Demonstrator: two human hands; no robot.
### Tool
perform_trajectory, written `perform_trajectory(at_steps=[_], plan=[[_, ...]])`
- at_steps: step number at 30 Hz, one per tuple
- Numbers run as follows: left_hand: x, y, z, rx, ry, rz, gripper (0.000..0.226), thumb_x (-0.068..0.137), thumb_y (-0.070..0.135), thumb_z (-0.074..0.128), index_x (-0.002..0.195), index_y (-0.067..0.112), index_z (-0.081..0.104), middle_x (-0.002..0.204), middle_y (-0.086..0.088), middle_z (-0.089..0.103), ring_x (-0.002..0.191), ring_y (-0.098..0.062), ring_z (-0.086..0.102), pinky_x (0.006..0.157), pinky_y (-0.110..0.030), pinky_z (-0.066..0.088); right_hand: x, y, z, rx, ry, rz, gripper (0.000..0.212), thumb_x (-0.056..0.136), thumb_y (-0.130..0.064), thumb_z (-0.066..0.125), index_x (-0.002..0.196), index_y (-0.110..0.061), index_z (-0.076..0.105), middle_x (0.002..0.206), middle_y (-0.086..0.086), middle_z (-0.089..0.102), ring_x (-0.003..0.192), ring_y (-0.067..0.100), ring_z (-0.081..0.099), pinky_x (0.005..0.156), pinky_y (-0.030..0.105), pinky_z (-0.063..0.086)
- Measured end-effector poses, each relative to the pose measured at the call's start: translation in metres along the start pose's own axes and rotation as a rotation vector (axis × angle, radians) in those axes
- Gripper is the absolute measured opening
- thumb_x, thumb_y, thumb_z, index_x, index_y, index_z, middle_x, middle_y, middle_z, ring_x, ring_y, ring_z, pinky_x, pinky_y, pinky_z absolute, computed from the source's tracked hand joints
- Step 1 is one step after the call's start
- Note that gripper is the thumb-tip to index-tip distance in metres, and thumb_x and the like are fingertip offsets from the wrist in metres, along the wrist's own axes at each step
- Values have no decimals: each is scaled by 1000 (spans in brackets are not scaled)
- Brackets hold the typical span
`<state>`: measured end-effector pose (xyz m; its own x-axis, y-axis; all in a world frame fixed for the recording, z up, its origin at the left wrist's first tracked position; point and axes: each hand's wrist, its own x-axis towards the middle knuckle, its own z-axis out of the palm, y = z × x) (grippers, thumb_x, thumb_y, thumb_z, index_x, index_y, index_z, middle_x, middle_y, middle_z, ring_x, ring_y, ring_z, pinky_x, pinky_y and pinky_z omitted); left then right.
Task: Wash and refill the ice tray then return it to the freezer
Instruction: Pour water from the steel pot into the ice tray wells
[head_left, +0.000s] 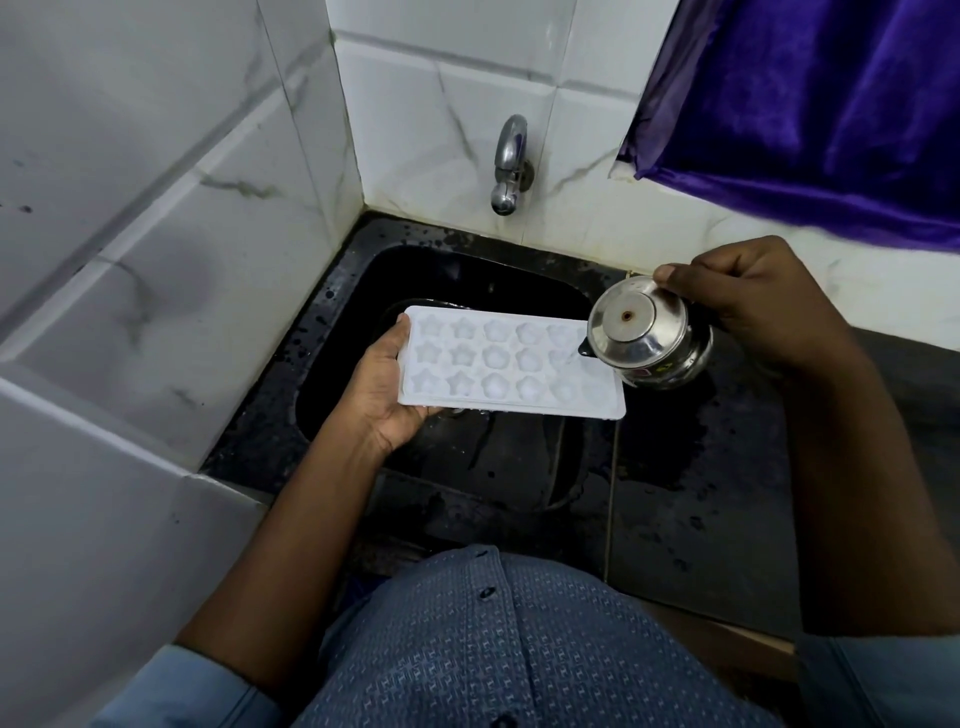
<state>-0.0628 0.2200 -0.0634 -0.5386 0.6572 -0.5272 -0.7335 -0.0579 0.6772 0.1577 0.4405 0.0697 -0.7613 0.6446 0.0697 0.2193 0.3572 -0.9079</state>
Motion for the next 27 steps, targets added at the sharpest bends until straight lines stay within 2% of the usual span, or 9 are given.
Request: perform_trajectory(at_steps=[4,8,9,12,14,18,21,24,27], plan=[[0,-2,2,-6,5,-9,52,111,52,42,121,12,73,121,-14,78,101,-30,79,87,-49,60,0,-4,5,2,-7,10,53,95,-20,74,63,16,52,51,8,37,49,15,33,52,22,36],[-2,-3,3,-2,4,-11,52,111,52,42,123,13,72,122,-14,78,102,-30,79,84,-48,62,0,-8,8,-13,-20,21,52,96,-20,74,50,-7,53,47,-2,37,47,12,33,56,28,36],[-3,-3,4,-1,2,-10,52,111,52,41,123,13,72,122,-14,78,102,-30,79,85,-48,62,0,-9,8,-15,-21,17,52,96,-20,74,50,-7,53,47,0,38,47,13,34,57,29,36],[-5,-4,5,3,1,-8,52,111,52,41,124,13,72,122,-14,78,102,-30,79,87,-49,61,1,-13,10,-15,-25,-11,52,96,-21,74,63,14,56,54,20,41,53,22,38,59,30,38],[-6,-4,5,0,-1,-7,52,111,52,41,125,12,71,123,-15,77,104,-31,78,90,-51,60,1,-14,12,-5,-25,-18,53,97,-20,73,68,21,54,57,24,39,54,23,35,57,30,36],[-10,-3,5,0,-5,-4,52,111,52,42,124,12,71,123,-15,77,104,-32,78,91,-51,60,1,-17,16,-11,-40,-28,56,97,-20,72,64,19,50,56,14,34,50,20,30,52,28,31],[-10,-5,5,8,-3,-4,53,111,53,42,125,11,71,123,-15,77,107,-32,78,92,-51,60,2,-19,18,-18,-40,-19,55,97,-20,73,62,16,51,51,11,36,47,16,32,49,24,32],[-12,-6,5,13,-11,-7,53,110,53,42,128,11,70,124,-15,77,109,-33,77,91,-51,61,2,-21,22,-24,-47,-15,53,97,-20,73,53,-1,52,47,3,38,46,14,34,50,20,36],[-13,-5,6,16,-12,-5,53,110,53,42,129,11,69,126,-15,76,111,-33,76,91,-51,61,3,-24,26,-35,-55,-21,53,97,-19,72,51,-4,51,46,2,39,45,12,35,51,18,37]])
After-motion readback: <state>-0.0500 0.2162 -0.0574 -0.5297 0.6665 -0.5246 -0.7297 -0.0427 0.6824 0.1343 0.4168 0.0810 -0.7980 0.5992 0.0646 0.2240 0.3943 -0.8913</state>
